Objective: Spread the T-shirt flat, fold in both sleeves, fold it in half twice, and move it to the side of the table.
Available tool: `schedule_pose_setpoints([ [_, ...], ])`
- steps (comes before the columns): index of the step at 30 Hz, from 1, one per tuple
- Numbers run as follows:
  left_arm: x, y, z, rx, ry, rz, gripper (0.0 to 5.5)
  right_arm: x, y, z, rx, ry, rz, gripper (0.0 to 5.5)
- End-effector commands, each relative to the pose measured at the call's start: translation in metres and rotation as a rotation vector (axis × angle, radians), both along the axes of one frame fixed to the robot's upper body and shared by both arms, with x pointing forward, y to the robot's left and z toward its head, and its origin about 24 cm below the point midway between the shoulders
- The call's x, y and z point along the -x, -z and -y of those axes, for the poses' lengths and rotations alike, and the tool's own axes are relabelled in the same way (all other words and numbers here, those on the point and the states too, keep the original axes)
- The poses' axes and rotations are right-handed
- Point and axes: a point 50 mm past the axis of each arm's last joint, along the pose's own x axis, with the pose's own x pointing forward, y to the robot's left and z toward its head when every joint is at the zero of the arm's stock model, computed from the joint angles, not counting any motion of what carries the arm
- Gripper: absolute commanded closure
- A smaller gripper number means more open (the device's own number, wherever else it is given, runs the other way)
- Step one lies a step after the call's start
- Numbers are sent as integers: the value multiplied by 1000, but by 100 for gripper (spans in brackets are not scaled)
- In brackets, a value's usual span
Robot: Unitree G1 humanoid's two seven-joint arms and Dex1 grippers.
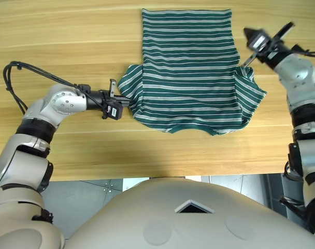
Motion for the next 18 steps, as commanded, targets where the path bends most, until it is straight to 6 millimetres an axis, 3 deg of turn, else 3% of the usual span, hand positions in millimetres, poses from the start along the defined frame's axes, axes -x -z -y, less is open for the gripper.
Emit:
schedule_pose_setpoints([
  [1,8,23,-13,-184,3,-83,547,9,-17,20,-10,66,47,550],
  [10,9,16,-39,-237,-54,-60,547,93,31,52,329,-125,-319,550],
  [15,13,14,-43,-225,-68,-57,547,105,59,49,347,-132,-426,550],
  [18,17,15,-42,-206,-63,-65,547,105,64,46,347,-135,-442,550],
])
